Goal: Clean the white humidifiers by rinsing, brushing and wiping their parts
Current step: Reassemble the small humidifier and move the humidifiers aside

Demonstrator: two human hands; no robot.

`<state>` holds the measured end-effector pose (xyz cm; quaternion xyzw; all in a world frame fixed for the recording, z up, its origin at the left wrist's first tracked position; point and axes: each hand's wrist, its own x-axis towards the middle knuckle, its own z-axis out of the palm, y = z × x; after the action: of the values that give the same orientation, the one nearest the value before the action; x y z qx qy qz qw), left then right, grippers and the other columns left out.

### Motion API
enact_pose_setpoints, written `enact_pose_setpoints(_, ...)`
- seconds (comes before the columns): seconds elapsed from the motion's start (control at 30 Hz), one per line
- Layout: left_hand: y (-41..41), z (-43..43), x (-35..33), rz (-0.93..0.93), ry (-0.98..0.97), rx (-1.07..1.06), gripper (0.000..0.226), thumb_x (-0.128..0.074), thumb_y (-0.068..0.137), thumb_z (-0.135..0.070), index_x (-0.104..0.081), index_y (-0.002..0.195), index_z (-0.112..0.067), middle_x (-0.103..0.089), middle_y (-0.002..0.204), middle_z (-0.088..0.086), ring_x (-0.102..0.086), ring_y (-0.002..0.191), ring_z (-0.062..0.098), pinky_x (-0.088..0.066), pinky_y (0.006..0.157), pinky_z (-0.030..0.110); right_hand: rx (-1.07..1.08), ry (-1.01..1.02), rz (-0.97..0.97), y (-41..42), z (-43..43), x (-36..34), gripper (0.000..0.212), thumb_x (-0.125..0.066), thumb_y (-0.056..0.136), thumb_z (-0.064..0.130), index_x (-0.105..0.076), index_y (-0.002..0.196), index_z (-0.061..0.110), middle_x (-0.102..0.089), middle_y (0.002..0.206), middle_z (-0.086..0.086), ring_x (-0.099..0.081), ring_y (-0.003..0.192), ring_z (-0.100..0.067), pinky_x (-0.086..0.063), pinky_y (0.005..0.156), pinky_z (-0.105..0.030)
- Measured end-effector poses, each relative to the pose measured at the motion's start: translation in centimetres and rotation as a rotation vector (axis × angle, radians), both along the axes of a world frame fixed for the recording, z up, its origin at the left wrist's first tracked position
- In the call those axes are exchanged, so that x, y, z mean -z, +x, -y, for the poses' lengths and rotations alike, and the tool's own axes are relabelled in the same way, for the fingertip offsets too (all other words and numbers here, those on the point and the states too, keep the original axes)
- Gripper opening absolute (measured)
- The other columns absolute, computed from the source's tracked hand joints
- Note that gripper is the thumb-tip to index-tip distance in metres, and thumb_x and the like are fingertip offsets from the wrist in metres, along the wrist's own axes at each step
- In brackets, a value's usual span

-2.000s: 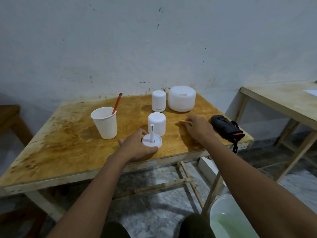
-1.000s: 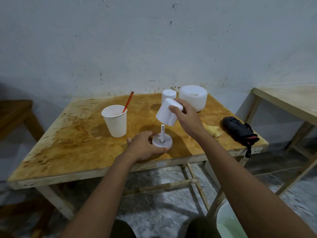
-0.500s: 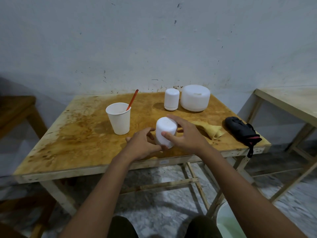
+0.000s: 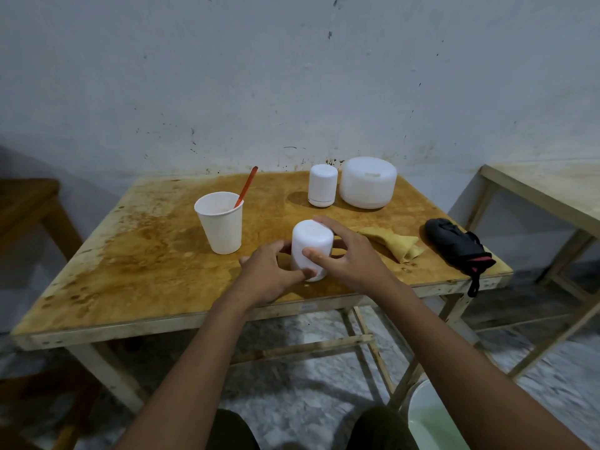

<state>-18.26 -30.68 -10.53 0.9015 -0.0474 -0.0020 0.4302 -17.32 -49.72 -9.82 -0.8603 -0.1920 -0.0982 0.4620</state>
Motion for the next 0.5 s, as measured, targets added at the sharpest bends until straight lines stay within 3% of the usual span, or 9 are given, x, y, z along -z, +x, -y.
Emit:
enact_pose_setpoints(0.13,-0.3,0.4,-0.6,0.005,0.076,-0.028,0.073,-0.074,0.077,-0.055,-0.046,0.140,-0.030,-0.055,0.138,-0.007,-0.045,0.130,0.021,-0.021,0.114,0.053,-0.003,0.005,-0.009,0.0,0.0,0.1,0.071,-0.071,0.080,0.056,-0.046,0.143,0.033,-0.052,0.142,0.011,-0.057,0.119,-0.010,-0.056,0.091,-0.031)
enact_pose_setpoints(0.27,-0.5,1.0,-0.8,-0.004,0.127,-0.024,0.076,-0.074,0.077,-0.055,-0.043,0.142,-0.030,-0.054,0.137,-0.005,-0.045,0.127,0.020,-0.023,0.109,0.046,0.004,0.035,0.000,-0.5,-0.2,0.1,0.068,-0.072,0.082,0.049,-0.046,0.143,0.031,-0.051,0.143,0.010,-0.054,0.120,-0.009,-0.053,0.090,-0.023)
enact_pose_setpoints(0.4,-0.5,1.7,-0.8,-0.010,0.112,-0.049,0.072,-0.078,0.078,-0.040,-0.043,0.139,-0.028,-0.054,0.135,-0.002,-0.044,0.127,0.021,-0.023,0.111,0.044,0.007,0.032,-0.032,-0.8,-0.3,-0.1,0.069,-0.072,0.083,0.049,-0.045,0.143,0.032,-0.051,0.142,0.010,-0.055,0.119,-0.010,-0.055,0.089,-0.027)
enact_pose_setpoints(0.5,-0.1,1.9,-0.8,-0.005,0.095,-0.059,0.071,-0.080,0.074,-0.038,-0.046,0.136,-0.027,-0.056,0.130,-0.002,-0.046,0.125,0.021,-0.024,0.109,0.044,-0.005,-0.010,-0.070,-0.8,0.0,-0.5,0.071,-0.067,0.085,0.053,-0.039,0.147,0.035,-0.046,0.144,0.016,-0.052,0.123,-0.007,-0.051,0.096,-0.030)
